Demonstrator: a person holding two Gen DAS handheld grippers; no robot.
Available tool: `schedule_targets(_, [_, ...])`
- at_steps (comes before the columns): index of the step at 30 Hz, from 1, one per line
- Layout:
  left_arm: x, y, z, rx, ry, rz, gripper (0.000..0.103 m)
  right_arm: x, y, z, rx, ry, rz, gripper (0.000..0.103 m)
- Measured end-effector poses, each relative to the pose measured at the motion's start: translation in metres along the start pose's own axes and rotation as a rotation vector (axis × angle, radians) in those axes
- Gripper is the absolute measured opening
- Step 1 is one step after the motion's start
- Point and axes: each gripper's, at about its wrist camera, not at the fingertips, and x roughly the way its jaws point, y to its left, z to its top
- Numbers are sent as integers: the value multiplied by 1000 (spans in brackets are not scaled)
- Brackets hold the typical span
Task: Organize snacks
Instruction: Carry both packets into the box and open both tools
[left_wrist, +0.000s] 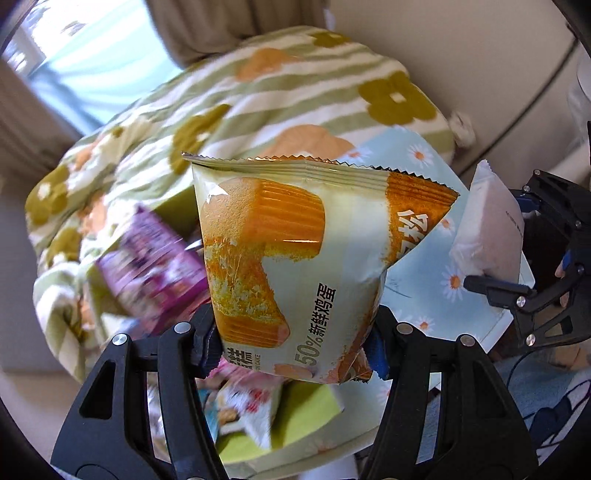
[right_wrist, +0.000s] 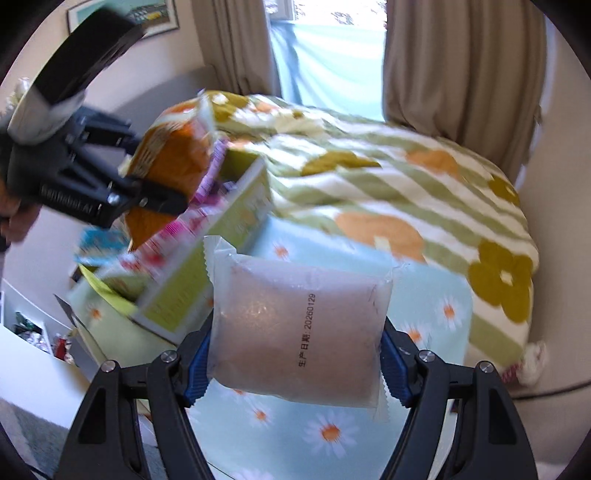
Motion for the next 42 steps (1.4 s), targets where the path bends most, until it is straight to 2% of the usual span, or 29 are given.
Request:
schedule_targets(6, [-25, 66, -47, -186, 0, 50, 57, 7, 37, 54, -25, -48, 92, 71])
schedule_targets(10, [-16, 96, -79, -280, 36, 63, 58, 17, 64, 77, -13, -57, 140, 71])
schedule_targets(14, [0, 114, -96, -349, 53, 31, 58, 28, 90, 94, -27, -58, 167, 71])
schedule_targets(16, [7, 118, -96, -366, 38, 14, 67, 33, 99, 97, -31, -57, 168, 71])
schedule_targets(18, [6, 123, -97, -384, 5, 18, 100, 33, 100, 98, -27, -56, 166, 71])
schedule_targets(19, [3, 124, -98, -383, -23, 30, 103, 34, 102, 98, -23, -53, 162, 71])
schedule_targets(24, [-13, 137, -112, -399, -84, 20, 103, 37, 108, 98, -10, -37, 135, 71])
schedule_targets(33, [-25, 173, -175, -573, -124, -6, 103, 52, 145, 108, -3, -11, 133, 71])
schedule_targets(42, [-12, 190, -206, -555, -100, -16, 103, 94, 190, 123, -6, 48, 143, 74])
